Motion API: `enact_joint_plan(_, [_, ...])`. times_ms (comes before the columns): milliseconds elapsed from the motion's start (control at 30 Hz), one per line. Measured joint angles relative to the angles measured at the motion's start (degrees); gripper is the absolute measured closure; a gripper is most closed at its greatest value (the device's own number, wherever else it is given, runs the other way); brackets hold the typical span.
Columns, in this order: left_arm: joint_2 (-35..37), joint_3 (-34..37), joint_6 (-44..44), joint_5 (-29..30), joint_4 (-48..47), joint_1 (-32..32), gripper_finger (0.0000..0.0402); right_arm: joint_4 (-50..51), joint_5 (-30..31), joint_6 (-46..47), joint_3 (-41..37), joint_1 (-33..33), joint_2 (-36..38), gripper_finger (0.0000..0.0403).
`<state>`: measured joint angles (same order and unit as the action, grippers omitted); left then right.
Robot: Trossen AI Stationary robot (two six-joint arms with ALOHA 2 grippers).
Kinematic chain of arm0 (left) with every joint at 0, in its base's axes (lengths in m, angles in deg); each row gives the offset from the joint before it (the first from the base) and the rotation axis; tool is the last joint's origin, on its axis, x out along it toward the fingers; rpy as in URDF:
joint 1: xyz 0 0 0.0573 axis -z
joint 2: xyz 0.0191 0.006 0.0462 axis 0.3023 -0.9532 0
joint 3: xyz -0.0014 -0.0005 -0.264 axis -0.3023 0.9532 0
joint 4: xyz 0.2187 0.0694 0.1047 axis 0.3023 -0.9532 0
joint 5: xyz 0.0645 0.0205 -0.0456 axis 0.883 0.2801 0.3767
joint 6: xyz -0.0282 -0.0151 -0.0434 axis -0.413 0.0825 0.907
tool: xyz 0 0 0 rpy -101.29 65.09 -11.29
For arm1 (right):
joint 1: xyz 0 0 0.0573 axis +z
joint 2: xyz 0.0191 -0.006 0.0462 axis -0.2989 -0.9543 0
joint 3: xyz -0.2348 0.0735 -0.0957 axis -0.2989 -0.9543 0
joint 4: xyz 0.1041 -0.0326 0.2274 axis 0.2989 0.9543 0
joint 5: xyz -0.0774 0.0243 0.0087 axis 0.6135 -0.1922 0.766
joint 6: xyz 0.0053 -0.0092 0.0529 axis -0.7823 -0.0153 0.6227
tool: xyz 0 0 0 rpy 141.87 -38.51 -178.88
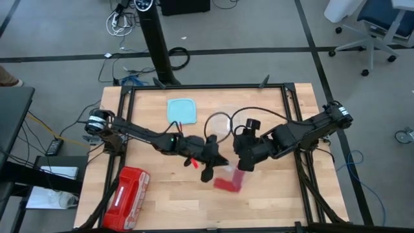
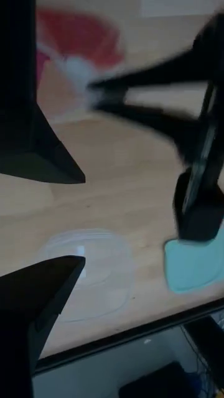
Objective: Roll bandage
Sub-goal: Put the rolled pink bandage into the transparent zip bag
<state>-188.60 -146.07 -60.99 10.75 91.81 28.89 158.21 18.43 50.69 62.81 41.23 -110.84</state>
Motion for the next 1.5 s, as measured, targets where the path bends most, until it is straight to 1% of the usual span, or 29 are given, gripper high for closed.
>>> enact_joint_plan(67, [-0.07, 0.01, -0.04, 0.46, -0.14, 0.62, 0.038, 4.13, -1.73, 2.01, -0.02, 0.62, 0.0, 0.0204])
enact_joint_plan(167, [-0.01, 0.01, -0.13, 1.88, 0.45, 1.16, 0.038, 10.34, -6.25, 7.33, -0.13, 2.61, -0.03, 0.0204])
enact_joint_plan(267, [-0.01, 0.01, -0.94, 2.85, 0.37, 1.52, 0.038, 12.82, -9.81, 11.3, -0.89, 5.59, -0.08, 0.0204])
enact_joint_plan(333, [-0.01, 0.01, -1.39, 3.23, 0.58, 1.69, 0.038, 14.02, -10.24, 13.57, -1.37, 7.73, 0.01, 0.0204])
enact_joint_plan(567, [-0.01, 0.01, -1.44, 4.15, 0.92, 1.62, 0.038, 12.57, -10.36, 17.43, -3.67, 10.67, 0.45, 0.0205])
enact_joint_plan(667, [-0.01, 0.01, -1.47, 4.11, 2.22, 1.64, 0.038, 9.2, -11.55, 17.31, -5.87, 10.73, 0.45, 0.0206])
enact_joint_plan(800, [0.1, -0.01, -1.81, 4.09, 2.49, 1.63, 0.038, 7.16, -12.62, 17.0, -8.87, 10.73, 0.45, 0.0206])
enact_joint_plan(900, [0.1, -0.01, -1.97, 4.1, 2.33, 1.62, 0.038, 6.14, -12.3, 17.0, -10.03, 10.73, 0.45, 0.0206])
enact_joint_plan(1067, [0.1, -0.06, -2.99, 4.61, 2.82, 1.59, 0.038, 0.77, -11.54, 14.56, -11.63, 10.14, 0.45, 0.0216])
enact_joint_plan(1133, [0.1, -0.06, -2.99, 4.66, 2.8, 1.59, 0.038, 0.64, -11.17, 13.81, -12.06, 9.81, 0.45, 0.0231])
enact_joint_plan(1200, [0.1, -0.06, -2.99, 4.68, 2.77, 1.64, 0.038, 0.82, -10.63, 13.52, -12.56, 9.69, 0.45, 0.0257])
enact_joint_plan(1267, [0.1, -0.06, -2.99, 4.78, 2.76, 1.74, 0.038, 1.24, -10.4, 13.43, -12.93, 9.7, 0.45, 0.0292])
enact_joint_plan(1400, [0.1, -0.06, -3.33, 4.81, 2.41, 1.88, 0.038, 2.98, -10.75, 13.25, -13.23, 9.91, 0.54, 0.0378])
enact_joint_plan(1433, [0.1, -0.06, -3.78, 4.83, 2.01, 1.9, 0.038, 3.26, -10.75, 13.26, -13.23, 10.12, 0.65, 0.039])
enact_joint_plan(1500, [0.1, -0.06, -4.45, 4.81, 1.6, 1.9, 0.038, 3.15, -10.55, 13.15, -13.23, 10.23, 0.78, 0.0392])
